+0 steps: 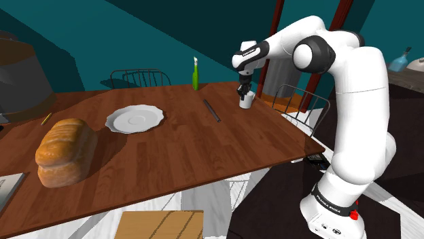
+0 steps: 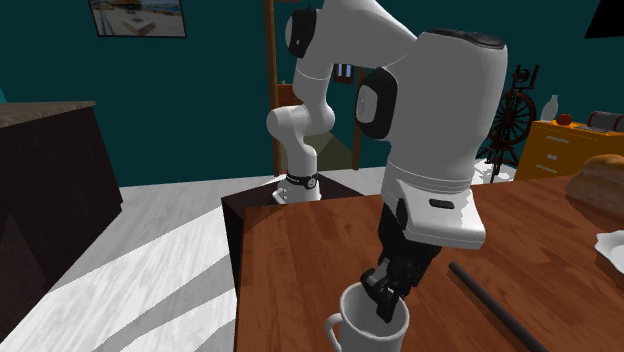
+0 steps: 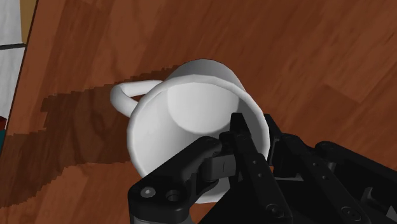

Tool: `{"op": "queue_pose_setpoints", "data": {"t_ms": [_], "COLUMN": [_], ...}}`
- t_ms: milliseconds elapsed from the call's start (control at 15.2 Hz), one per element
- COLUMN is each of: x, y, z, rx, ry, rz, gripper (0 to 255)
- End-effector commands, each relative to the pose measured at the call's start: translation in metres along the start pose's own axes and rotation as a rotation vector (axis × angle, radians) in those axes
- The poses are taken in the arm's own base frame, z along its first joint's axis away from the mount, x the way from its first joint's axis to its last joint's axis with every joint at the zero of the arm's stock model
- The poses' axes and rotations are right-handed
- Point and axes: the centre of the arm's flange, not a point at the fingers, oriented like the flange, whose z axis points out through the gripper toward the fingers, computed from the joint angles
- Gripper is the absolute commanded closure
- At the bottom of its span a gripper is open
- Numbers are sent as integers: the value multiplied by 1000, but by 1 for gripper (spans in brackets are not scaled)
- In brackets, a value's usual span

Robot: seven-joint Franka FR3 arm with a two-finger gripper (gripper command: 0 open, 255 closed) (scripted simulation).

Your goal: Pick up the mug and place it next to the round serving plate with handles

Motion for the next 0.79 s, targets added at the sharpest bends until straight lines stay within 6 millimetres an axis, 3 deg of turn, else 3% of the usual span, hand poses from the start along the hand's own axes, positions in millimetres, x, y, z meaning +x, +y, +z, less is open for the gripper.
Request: {"op": "queue_pose_setpoints", "data": {"t_ms": [0,726], "x": [-1,-3], "y": [1,5], "z": [-9,-66], "rx": [0,0], "ry": [1,1], "rz": [0,0], "gripper": [255,255]}}
